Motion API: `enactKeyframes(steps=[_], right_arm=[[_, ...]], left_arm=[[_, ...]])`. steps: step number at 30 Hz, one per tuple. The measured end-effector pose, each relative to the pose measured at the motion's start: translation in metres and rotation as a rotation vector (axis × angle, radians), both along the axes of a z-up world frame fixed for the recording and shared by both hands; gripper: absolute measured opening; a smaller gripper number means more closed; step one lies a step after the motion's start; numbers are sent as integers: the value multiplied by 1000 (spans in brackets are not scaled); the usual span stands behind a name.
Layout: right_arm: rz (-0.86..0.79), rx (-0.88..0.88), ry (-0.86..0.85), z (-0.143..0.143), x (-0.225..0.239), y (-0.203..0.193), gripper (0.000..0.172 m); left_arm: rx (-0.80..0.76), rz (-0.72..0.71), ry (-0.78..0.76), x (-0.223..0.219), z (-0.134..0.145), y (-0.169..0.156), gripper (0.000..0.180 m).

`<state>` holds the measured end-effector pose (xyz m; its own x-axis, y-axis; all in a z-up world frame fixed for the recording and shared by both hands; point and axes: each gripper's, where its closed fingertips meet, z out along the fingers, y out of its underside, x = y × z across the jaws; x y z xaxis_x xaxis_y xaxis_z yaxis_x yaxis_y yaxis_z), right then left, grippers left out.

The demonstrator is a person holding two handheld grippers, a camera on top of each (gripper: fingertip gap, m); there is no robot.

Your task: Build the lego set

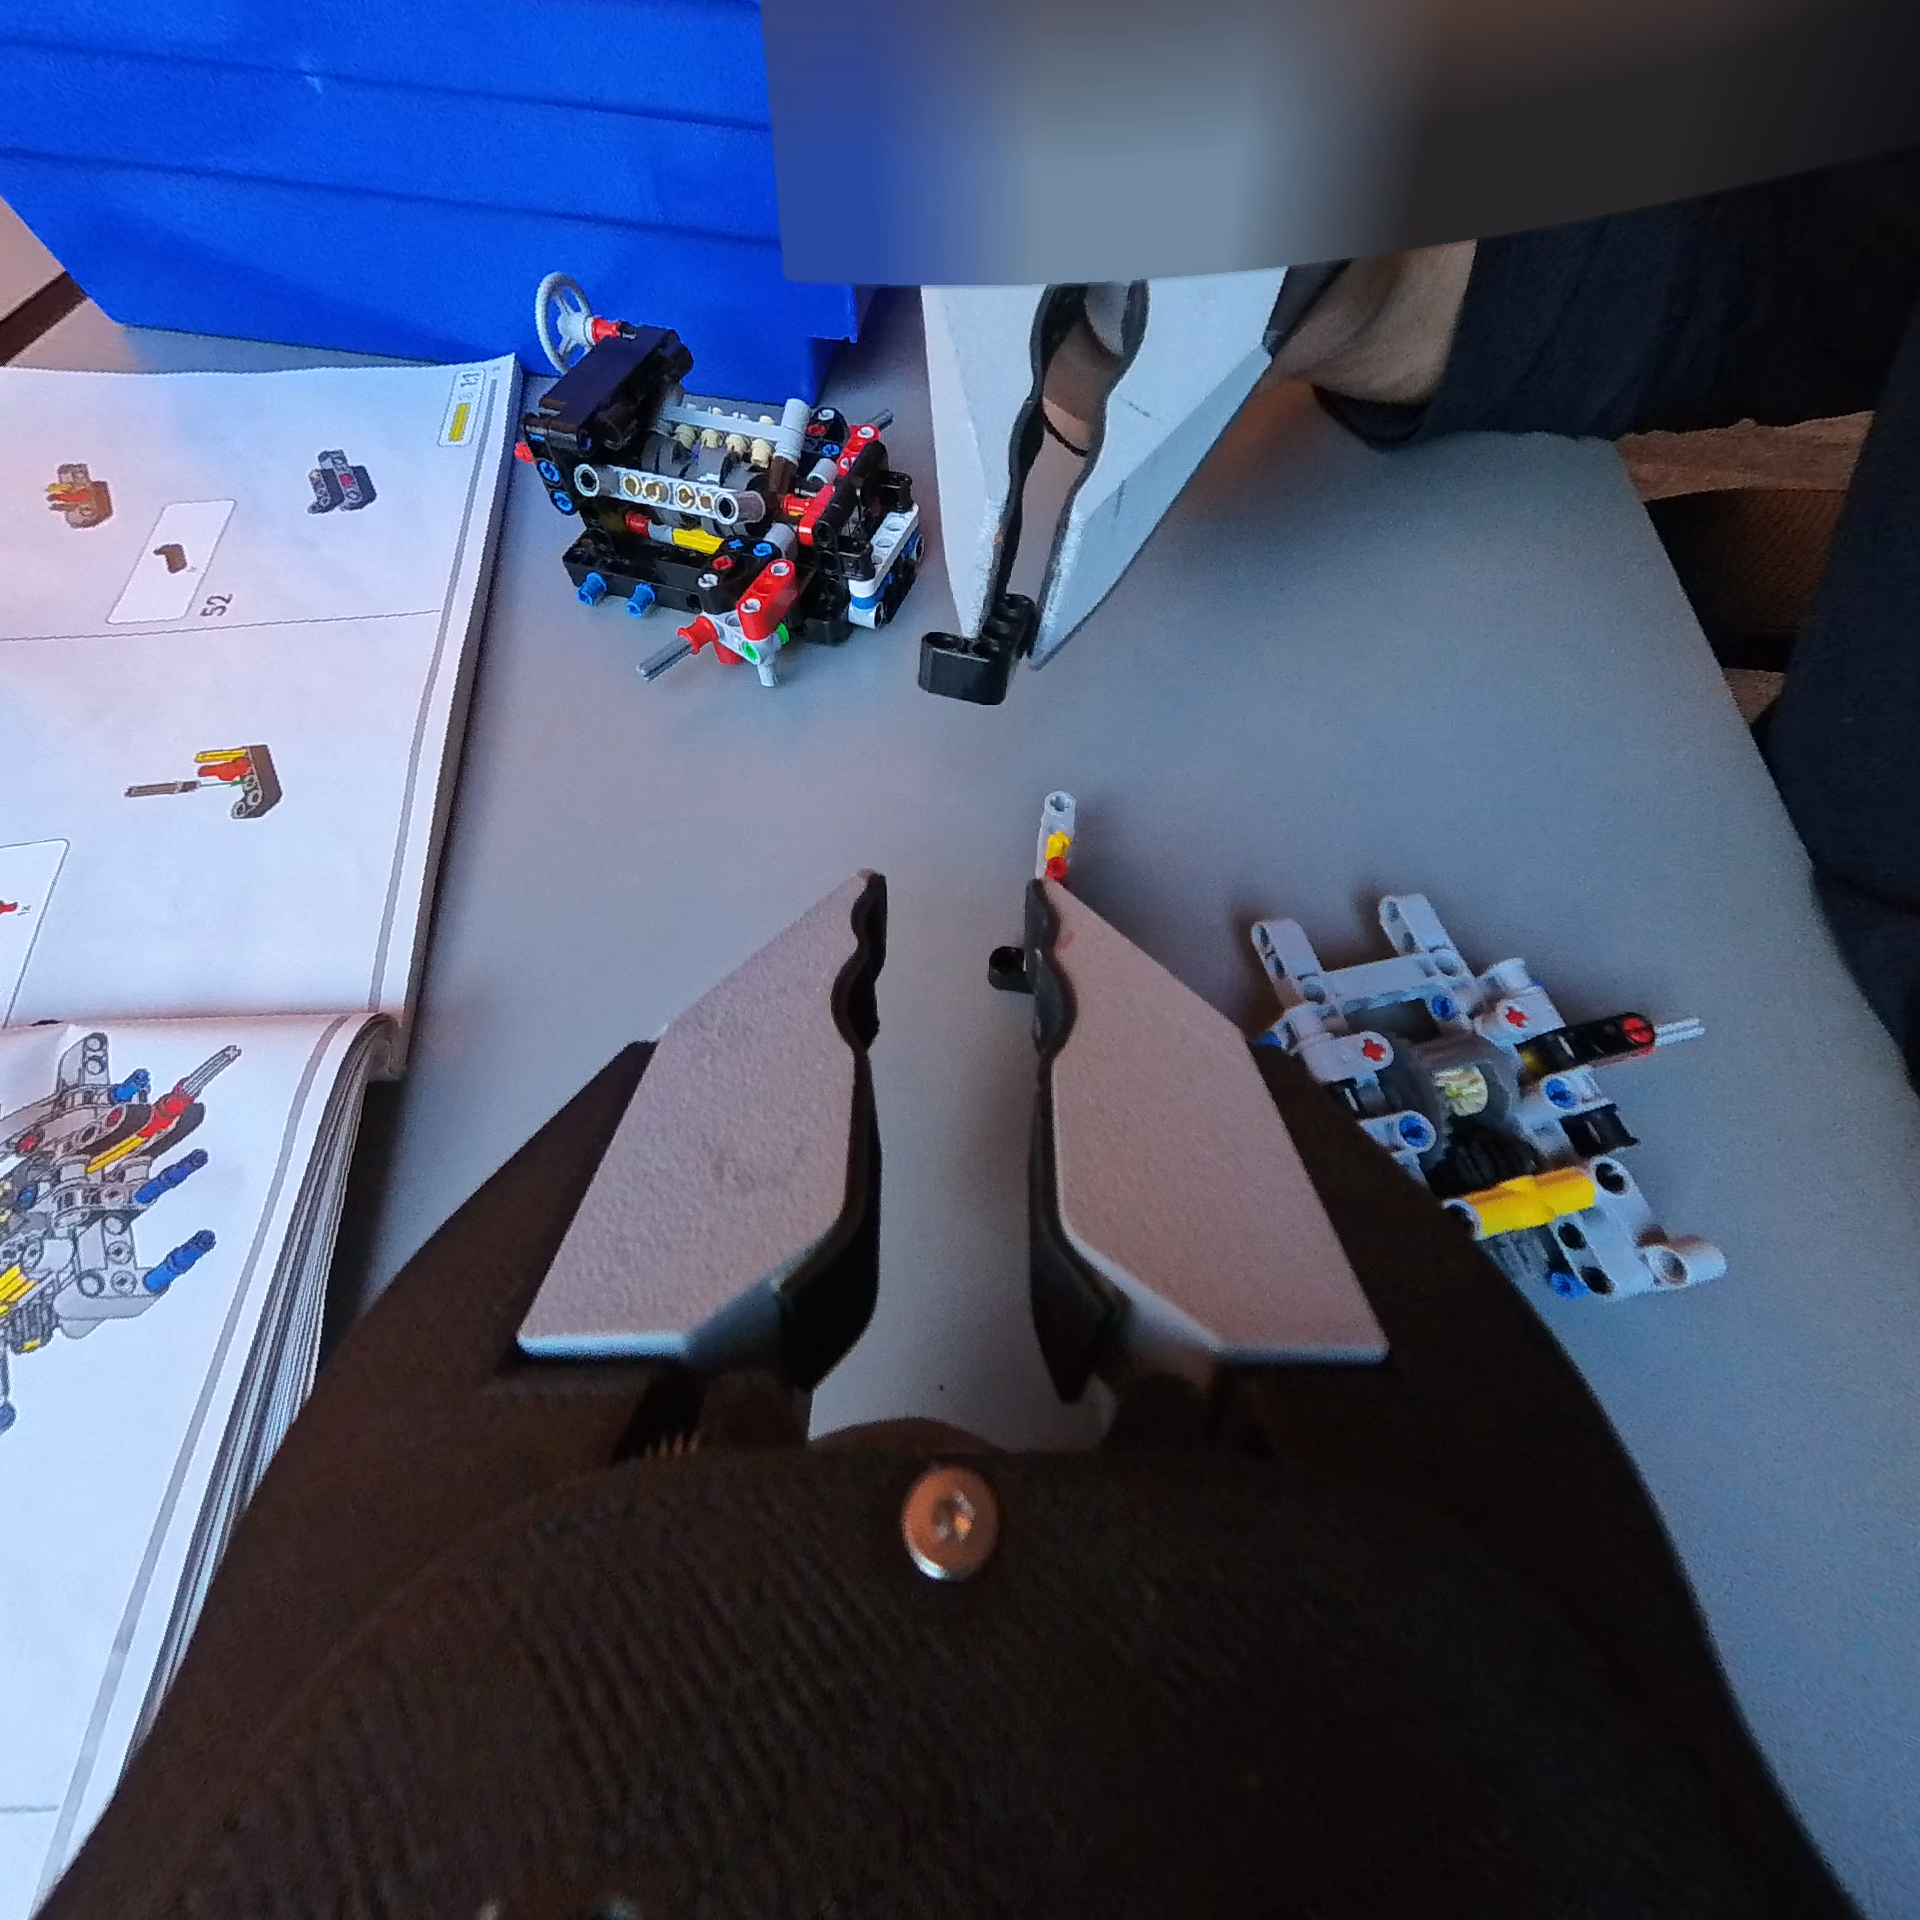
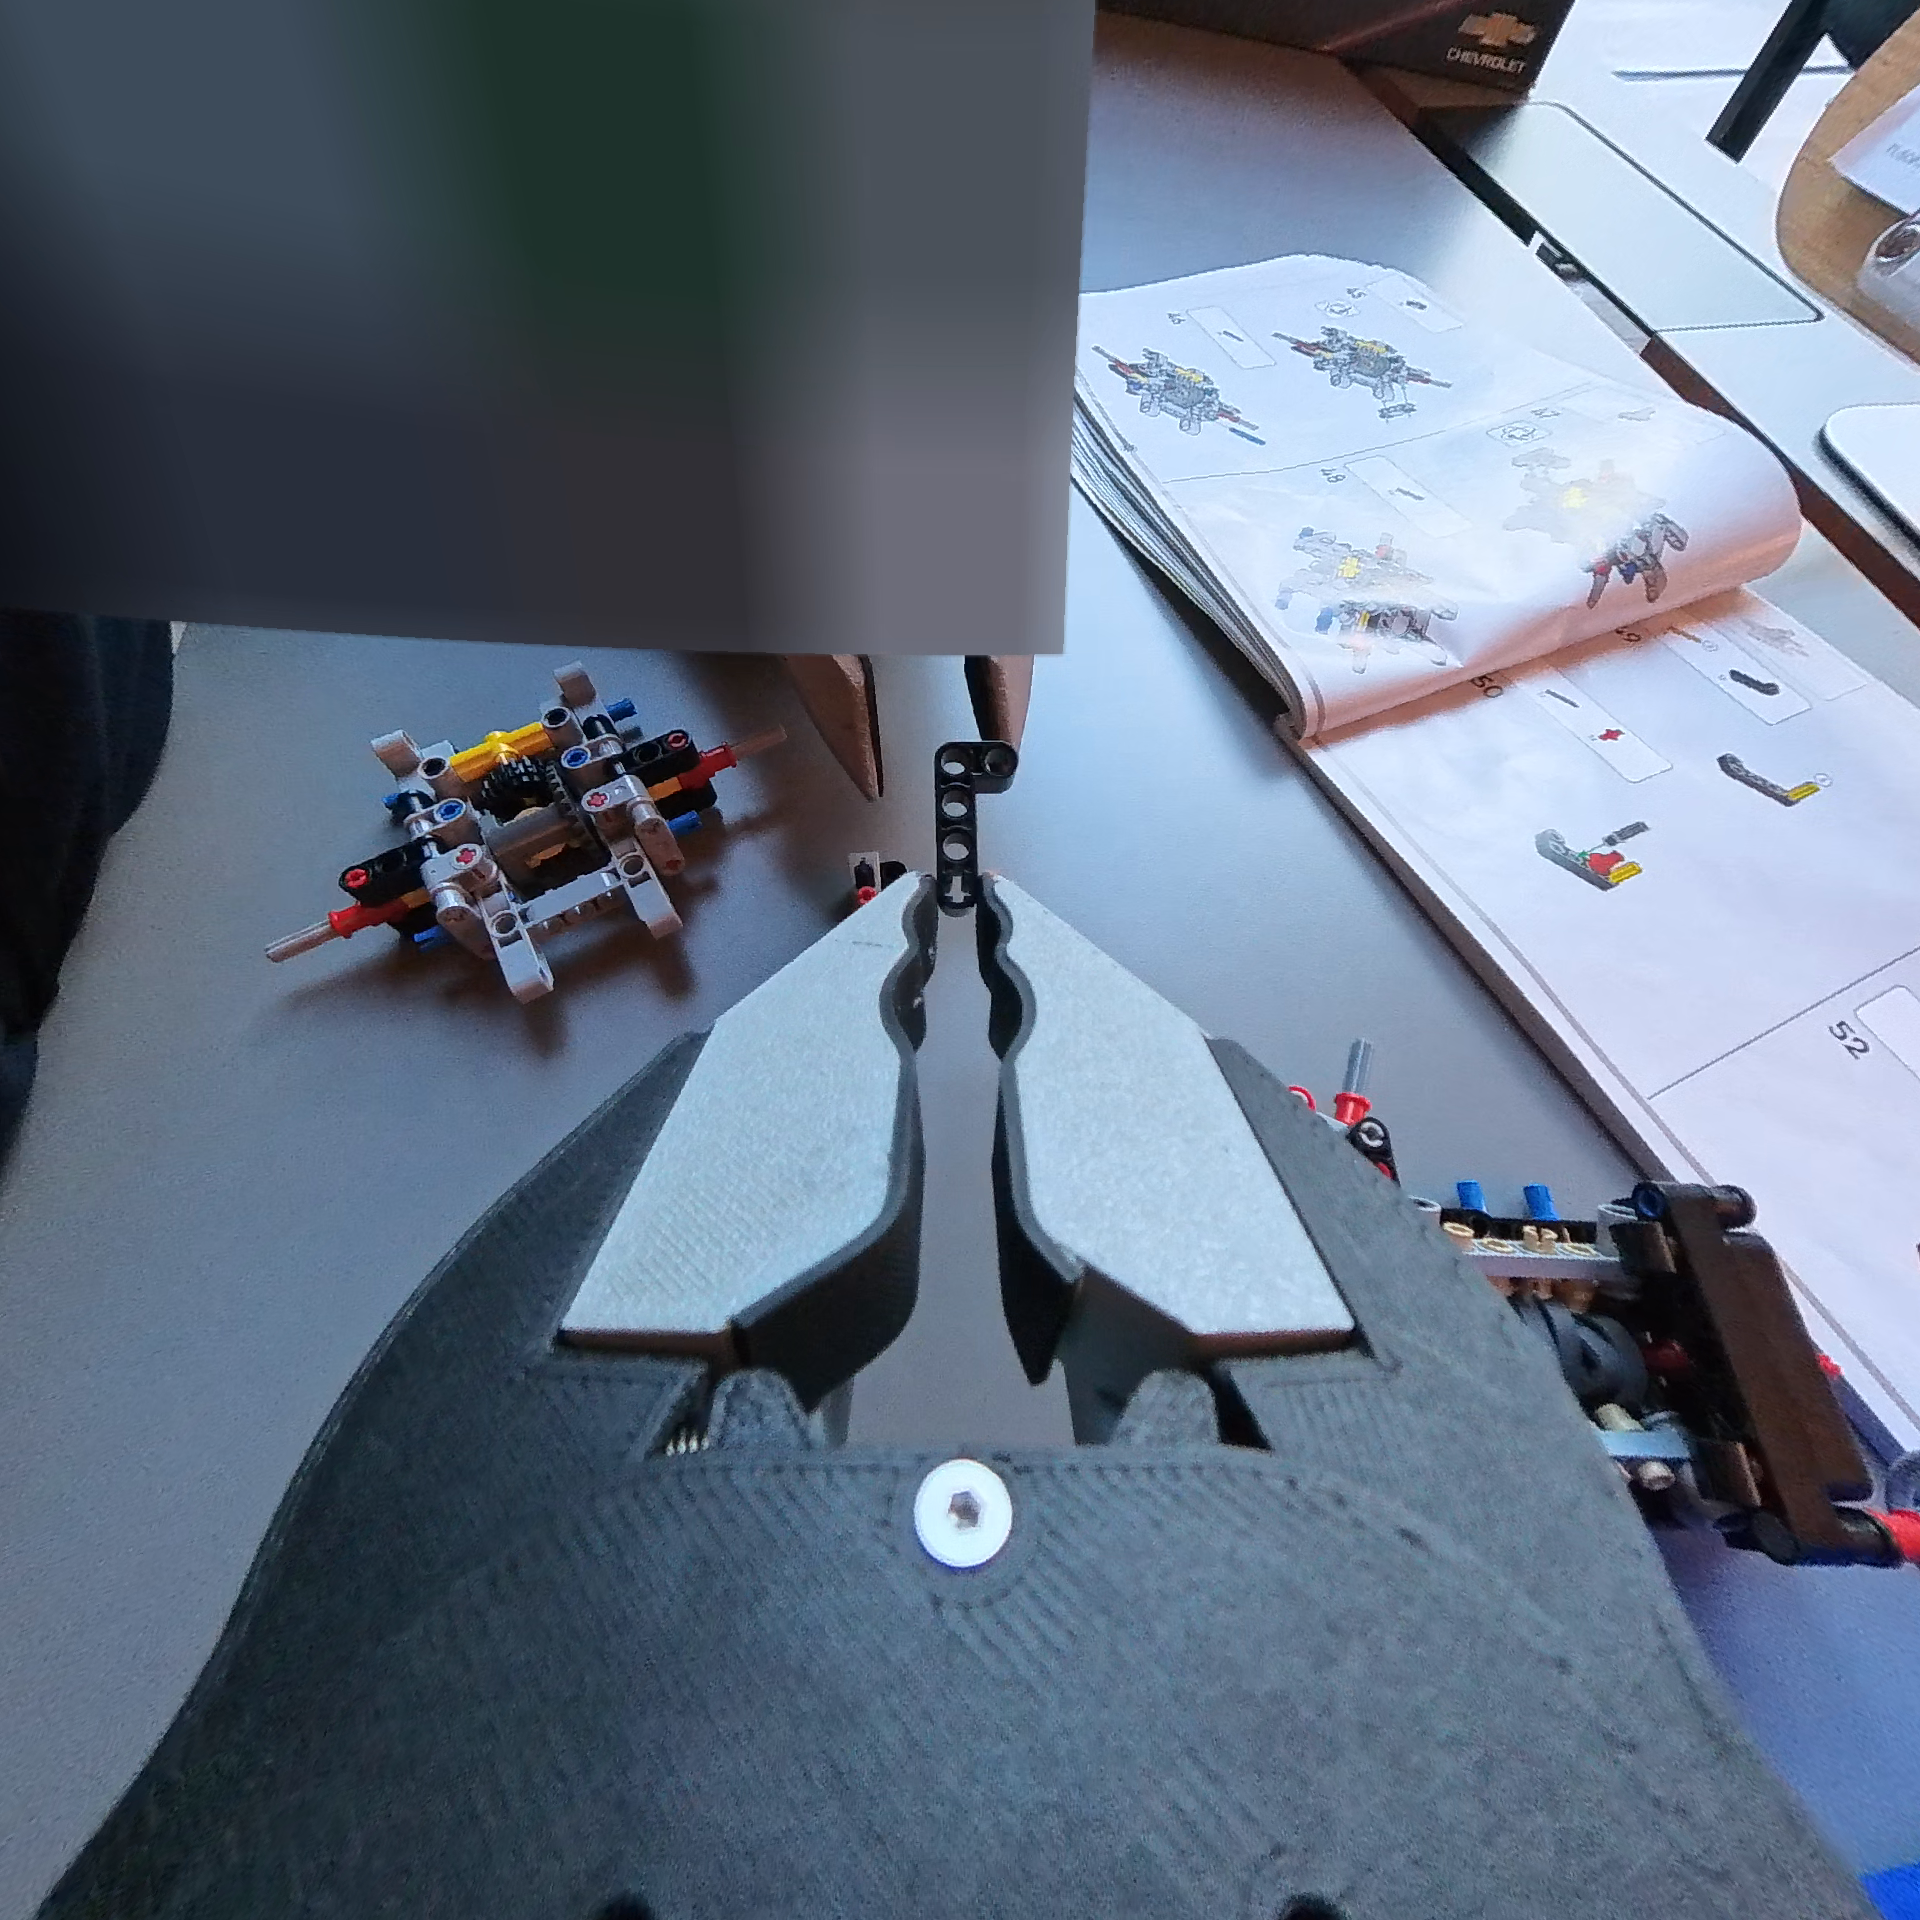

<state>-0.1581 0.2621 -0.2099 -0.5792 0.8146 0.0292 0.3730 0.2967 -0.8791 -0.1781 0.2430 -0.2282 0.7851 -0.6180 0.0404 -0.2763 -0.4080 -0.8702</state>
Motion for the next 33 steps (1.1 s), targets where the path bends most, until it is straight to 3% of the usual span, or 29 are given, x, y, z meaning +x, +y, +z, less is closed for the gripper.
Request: enactKeyframes(steps=[18,22,26,29,33], right_arm=[[-4,1,4,0,0,1,4],[-11,5,16,4,1,3,4],[-28,9,42,8,1,8,4],[-29,-24,40,10,3,11,4],[-23,-33,66,18,7,10,4]], left_arm=[[-5,23,1,-3,-1,2,24],[-4,82,2,-10,4,7,25],[6,241,-10,-30,29,25,25],[-61,290,98,-45,37,36,25],[-135,266,304,-70,27,60,26]])
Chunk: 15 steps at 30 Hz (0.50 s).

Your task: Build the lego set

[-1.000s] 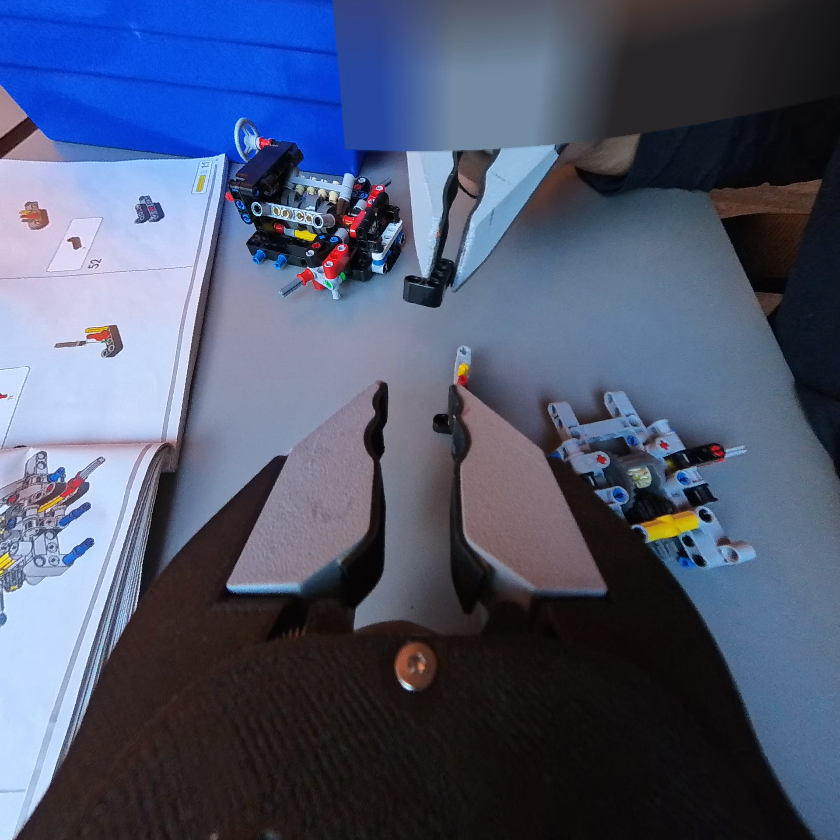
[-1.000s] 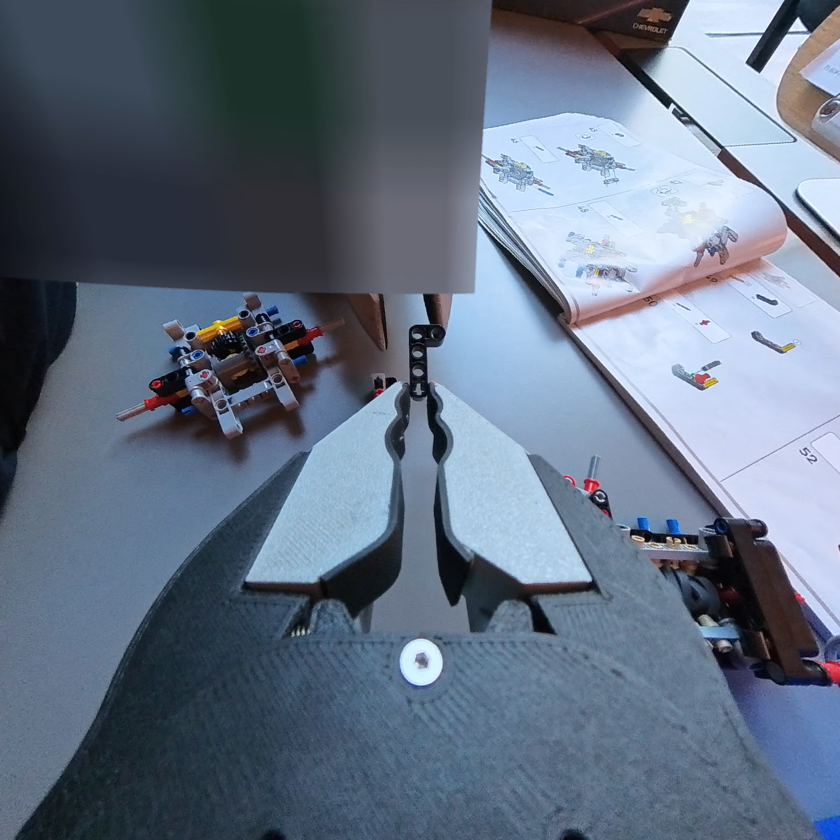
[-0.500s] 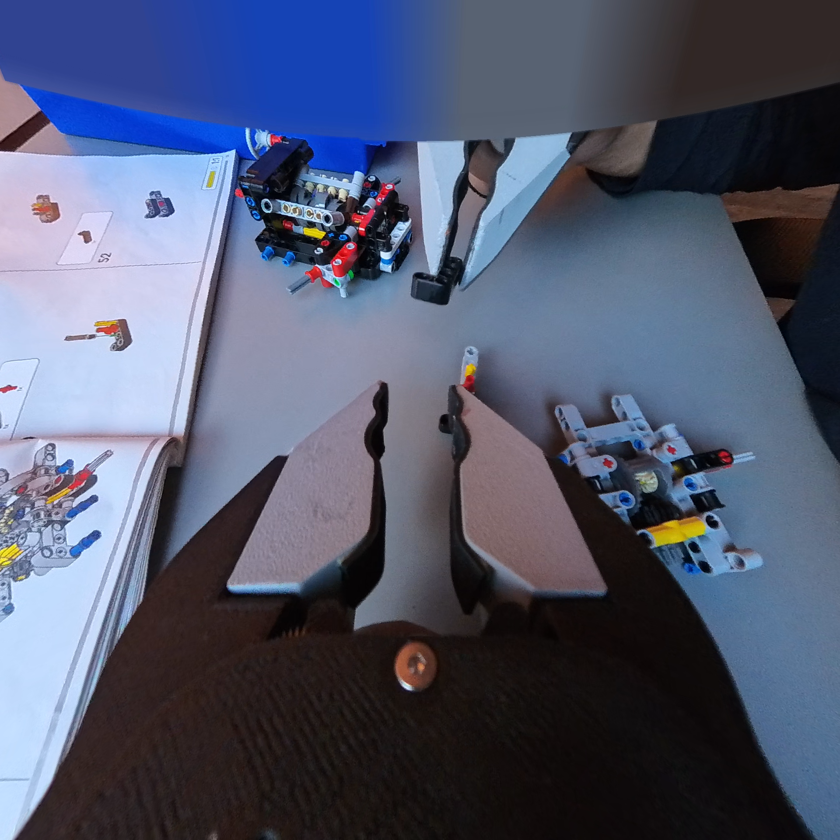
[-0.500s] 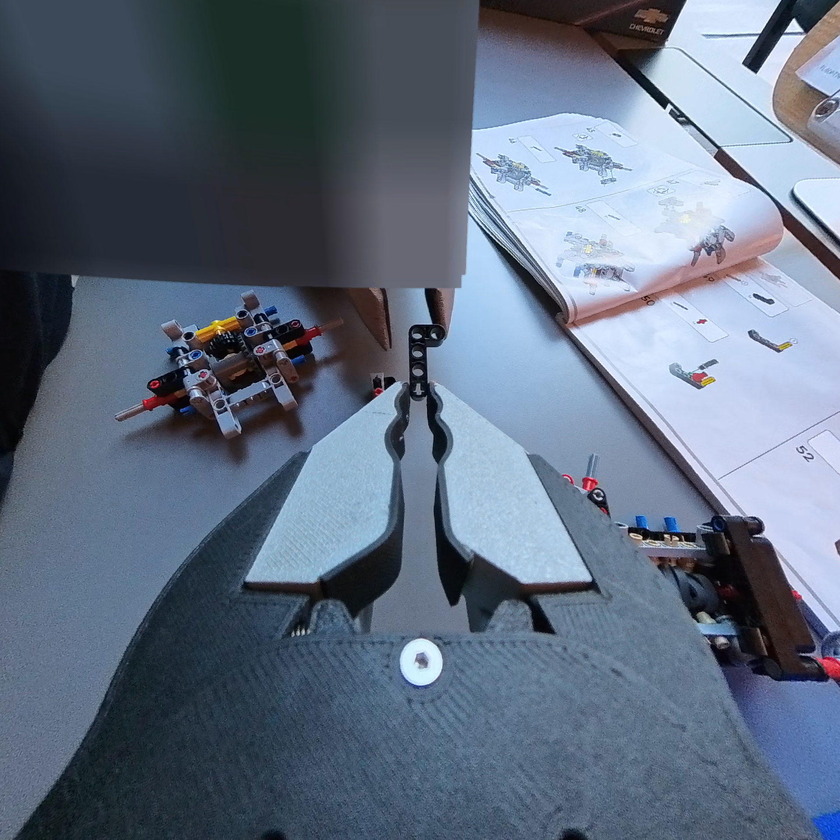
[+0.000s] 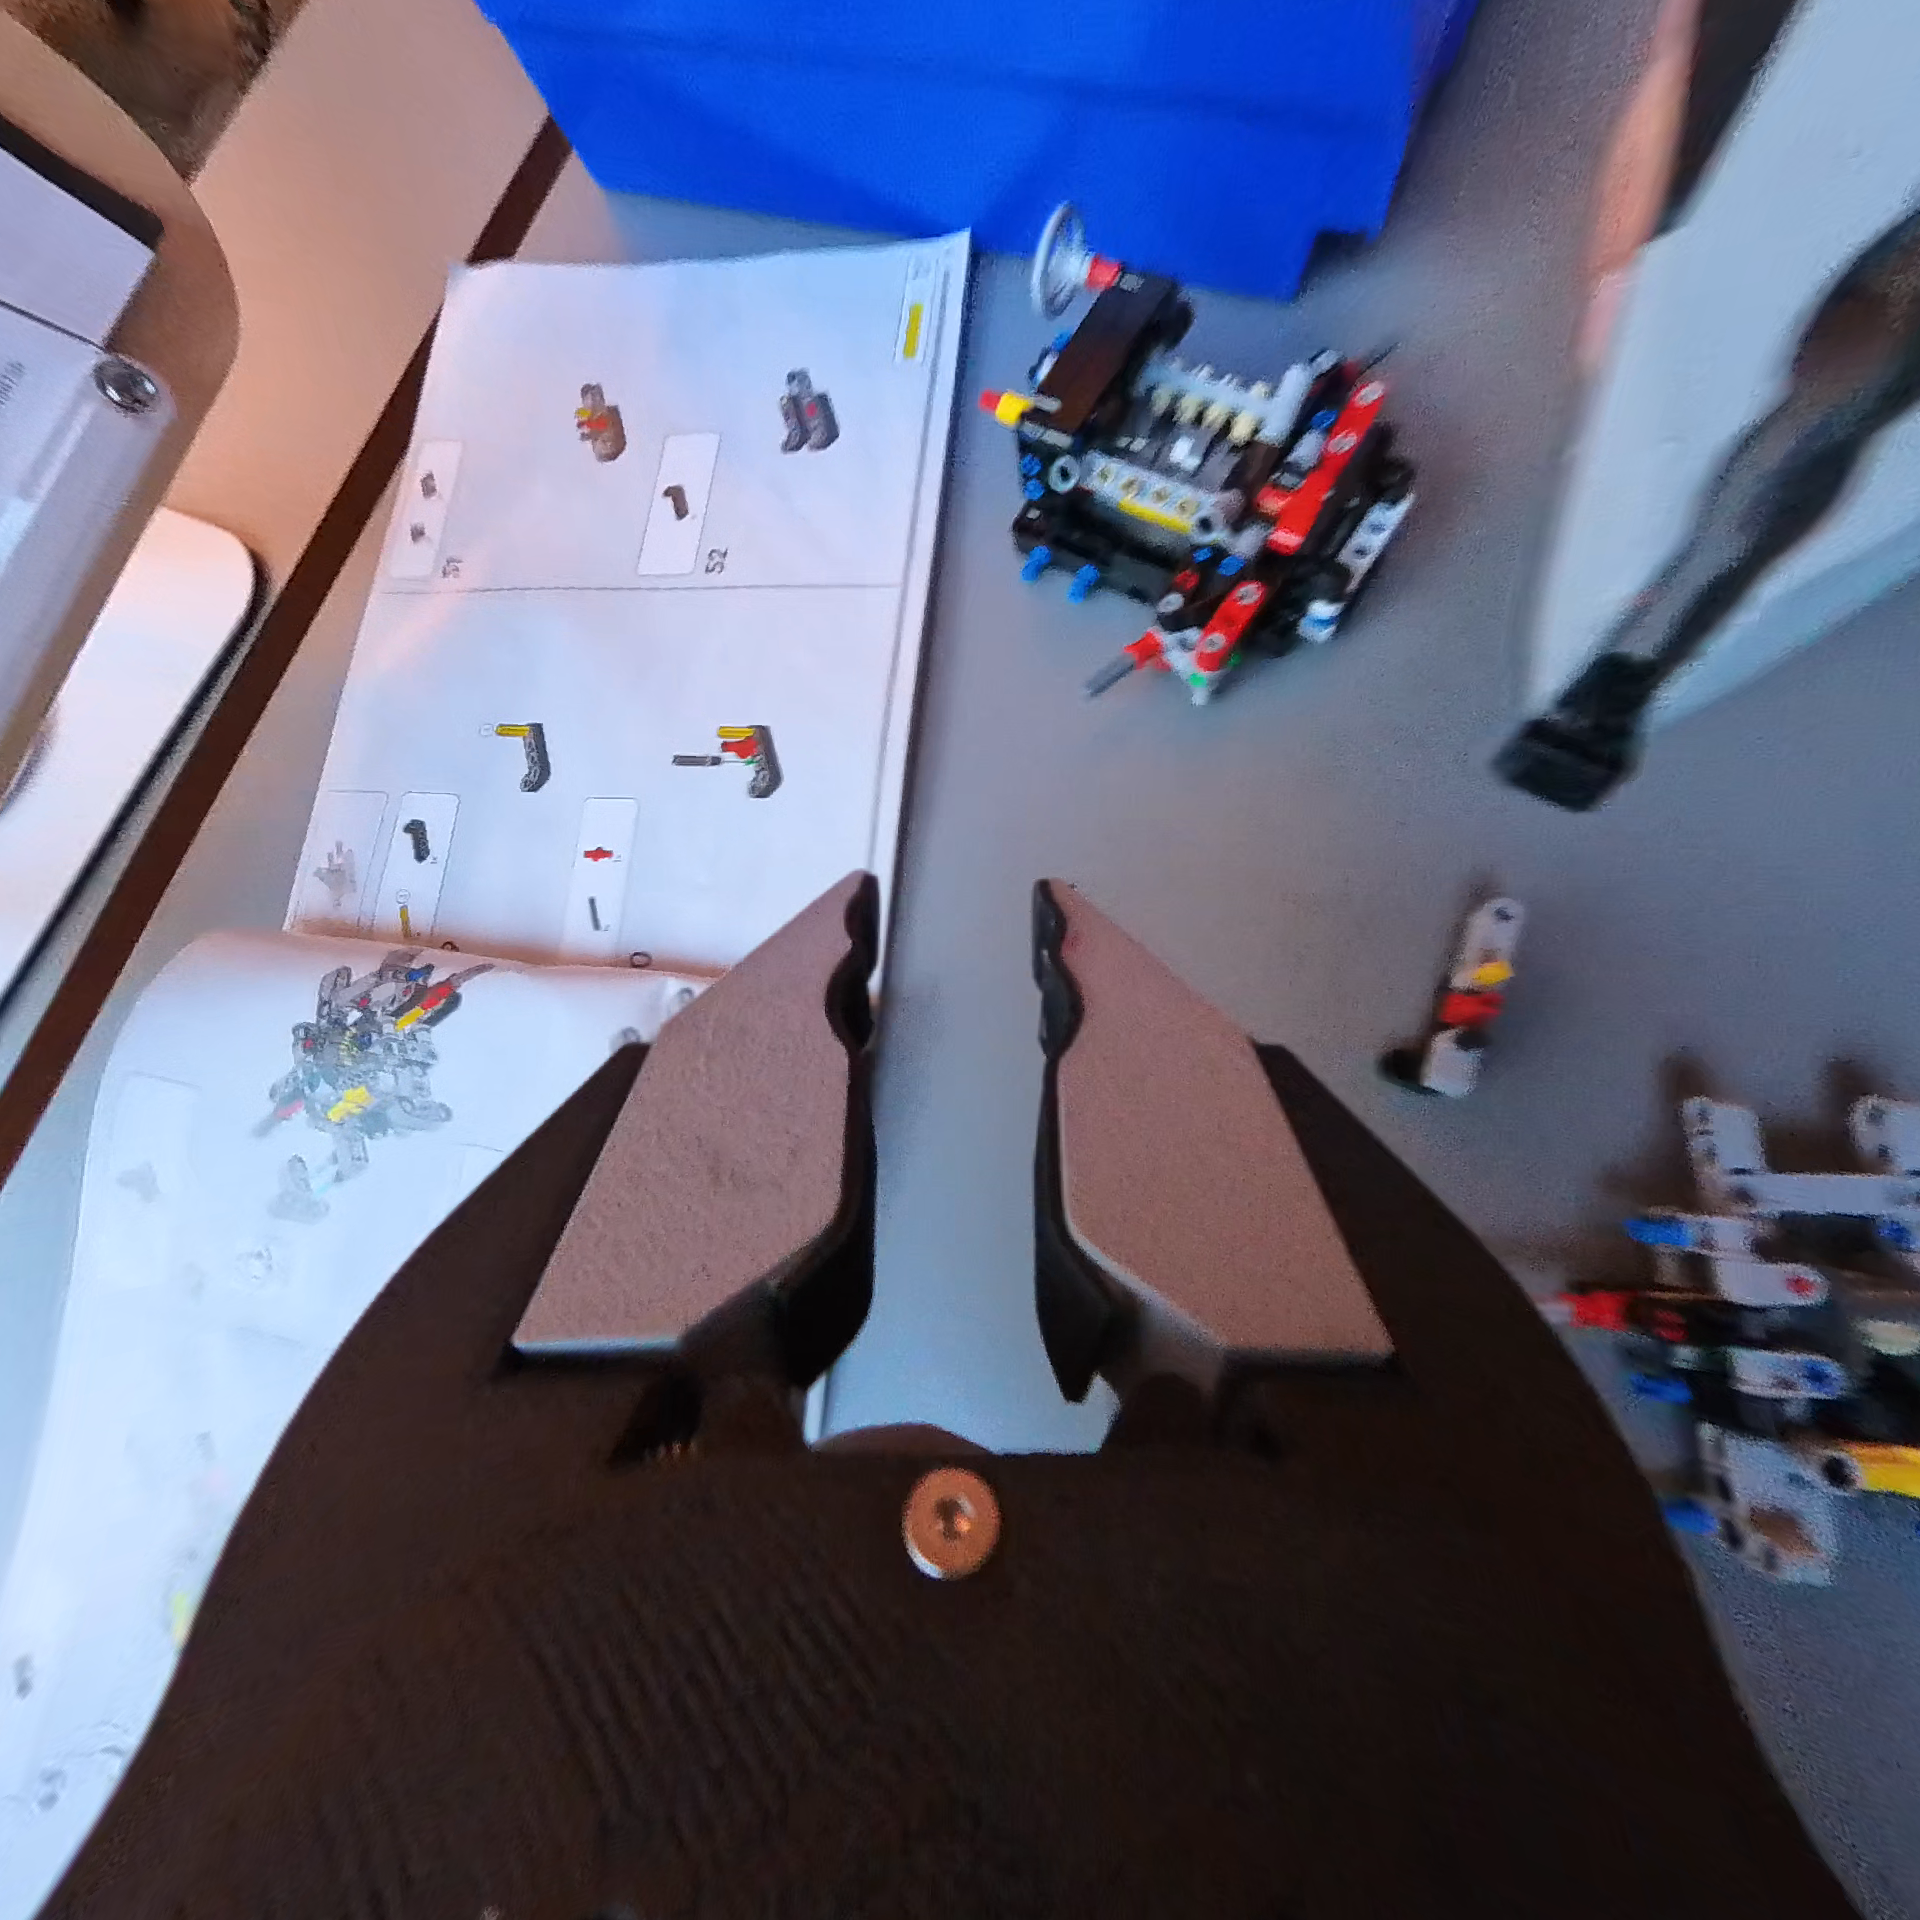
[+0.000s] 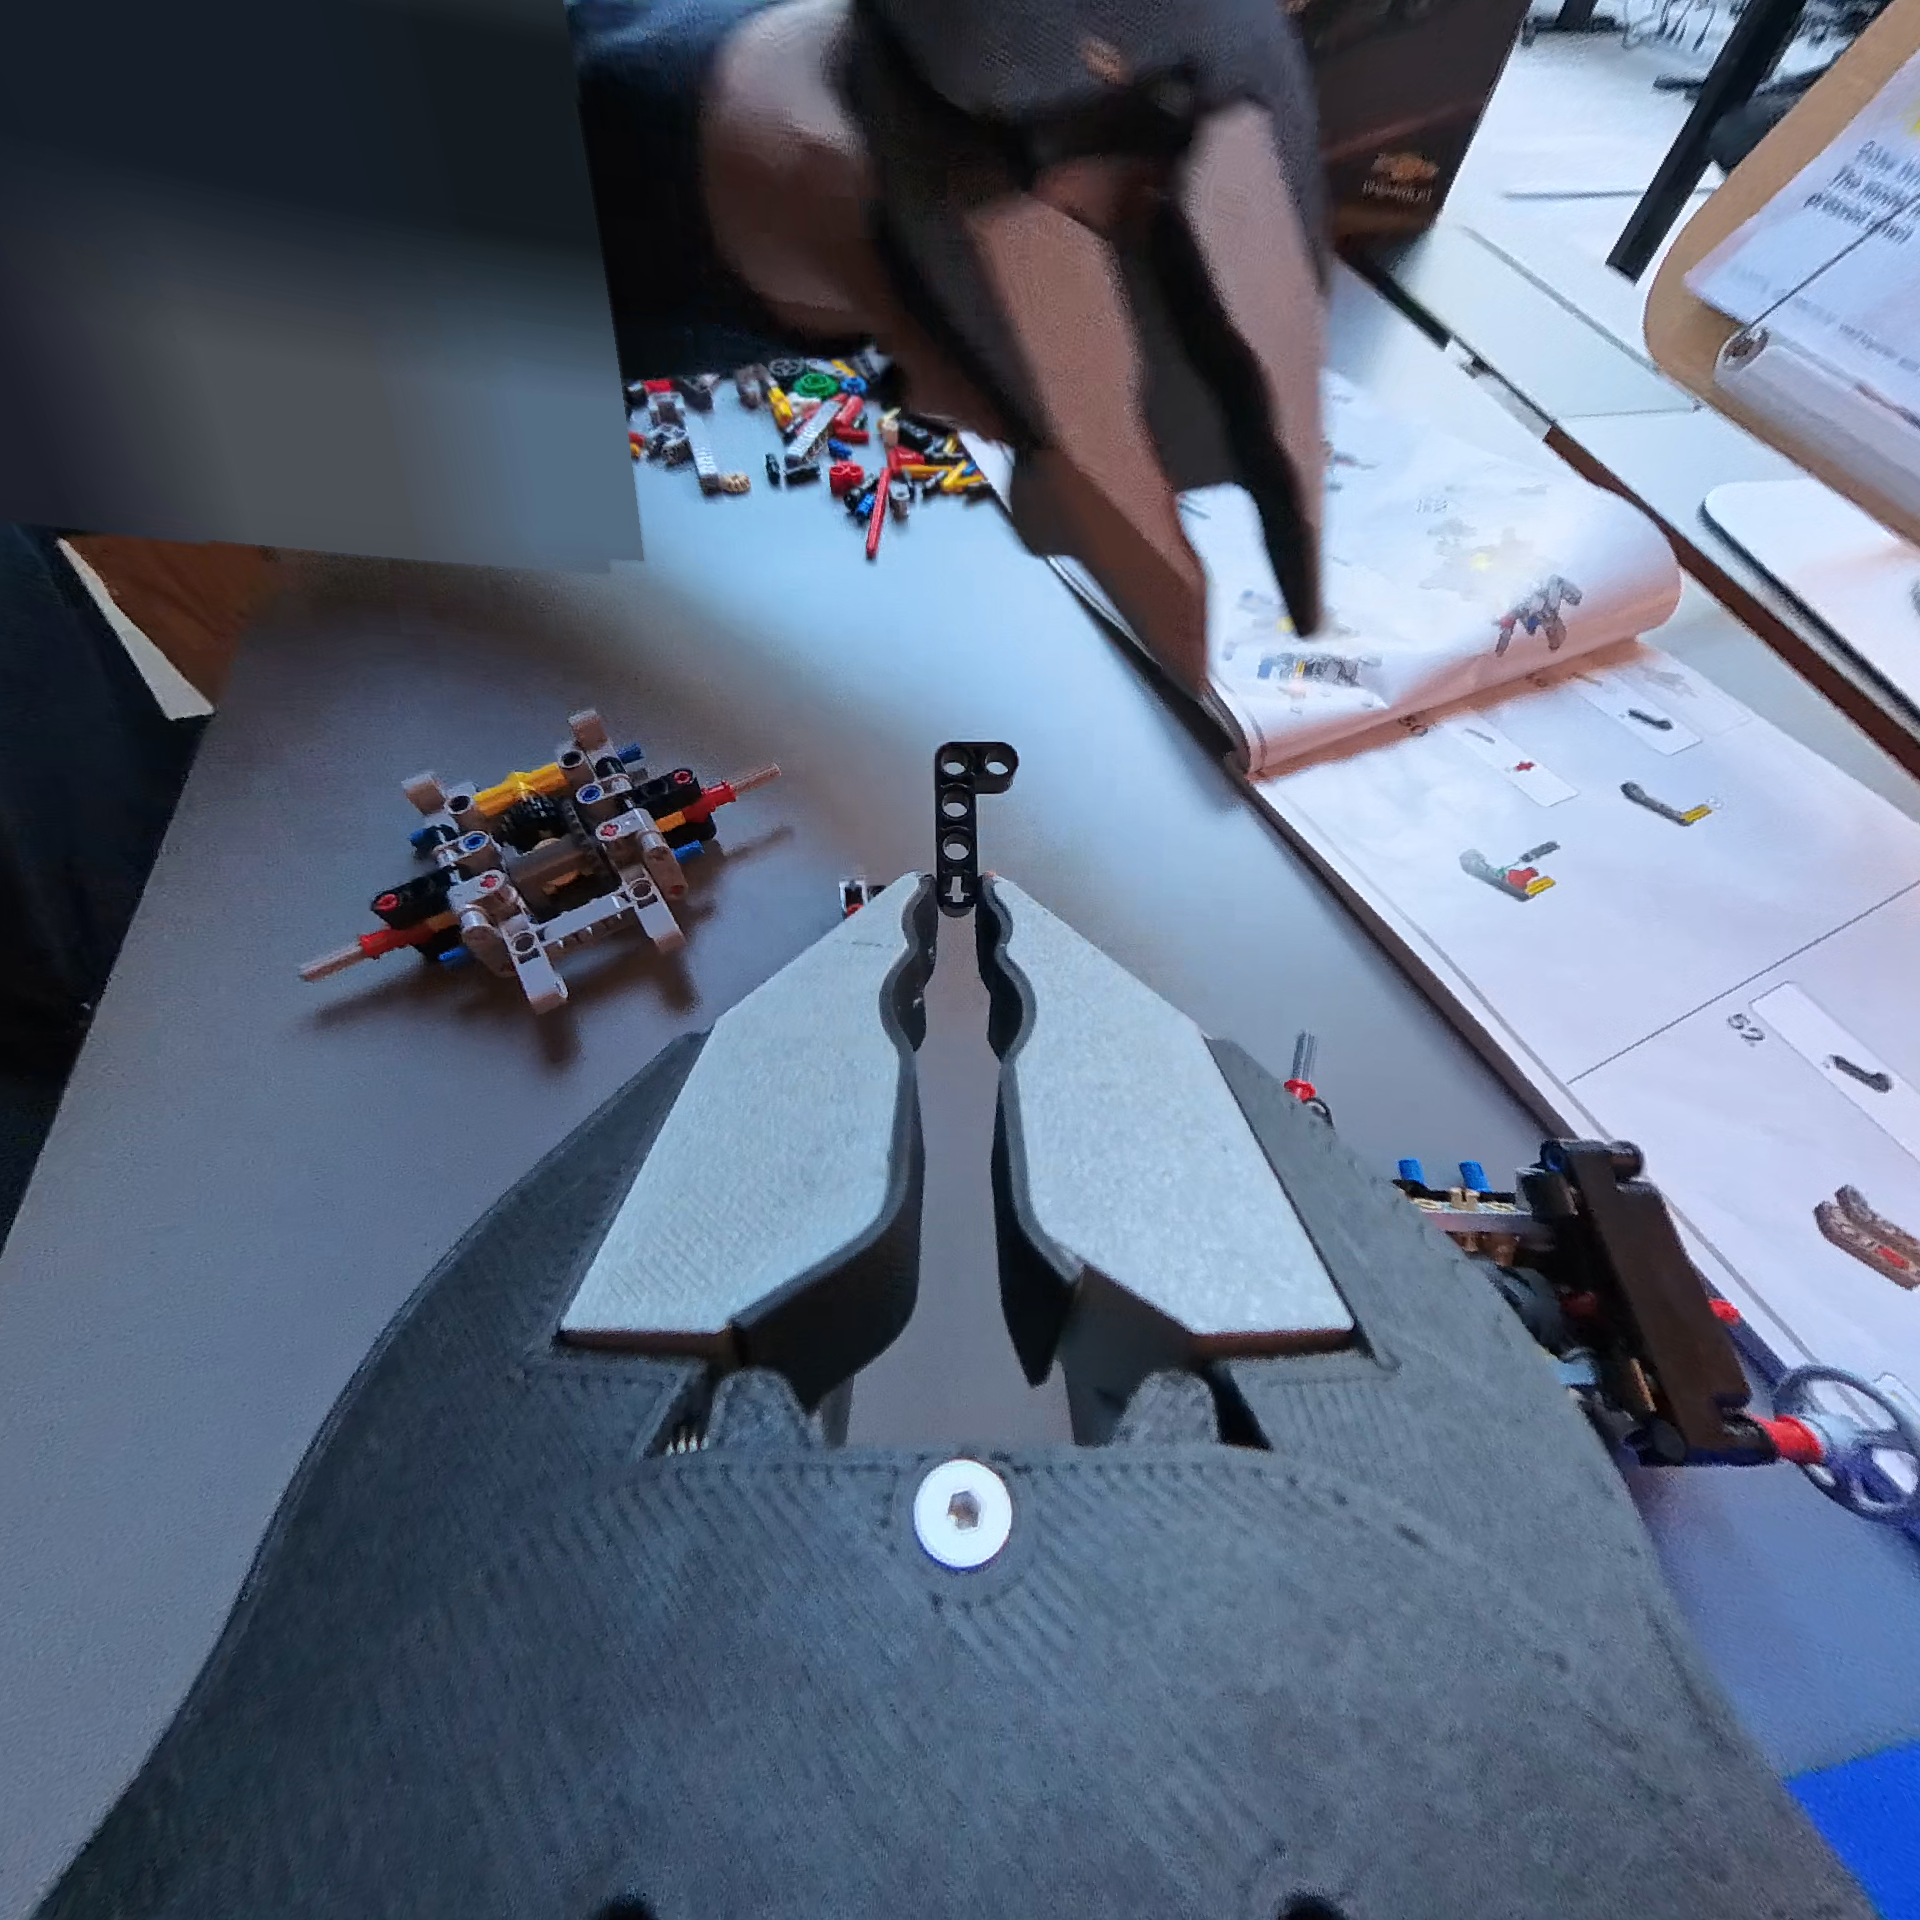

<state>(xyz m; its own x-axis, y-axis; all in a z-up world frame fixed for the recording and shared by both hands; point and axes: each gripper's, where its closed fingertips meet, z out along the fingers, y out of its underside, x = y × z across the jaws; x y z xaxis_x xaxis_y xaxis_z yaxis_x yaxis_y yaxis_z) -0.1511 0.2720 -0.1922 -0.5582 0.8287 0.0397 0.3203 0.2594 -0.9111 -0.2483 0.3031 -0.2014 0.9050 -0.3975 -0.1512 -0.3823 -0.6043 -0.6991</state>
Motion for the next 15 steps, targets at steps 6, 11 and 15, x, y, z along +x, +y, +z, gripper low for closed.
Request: enactKeyframes(steps=[6,11,15], right_arm=[[-5,14,18,4,4,2,4],[-9,13,22,5,5,5,4],[-15,-1,17,4,5,9,4]], left_arm=[[-171,-41,143,-37,-38,21,40],[-274,-62,79,-51,-62,11,15],[-278,-72,32,-59,-64,-1,0]])
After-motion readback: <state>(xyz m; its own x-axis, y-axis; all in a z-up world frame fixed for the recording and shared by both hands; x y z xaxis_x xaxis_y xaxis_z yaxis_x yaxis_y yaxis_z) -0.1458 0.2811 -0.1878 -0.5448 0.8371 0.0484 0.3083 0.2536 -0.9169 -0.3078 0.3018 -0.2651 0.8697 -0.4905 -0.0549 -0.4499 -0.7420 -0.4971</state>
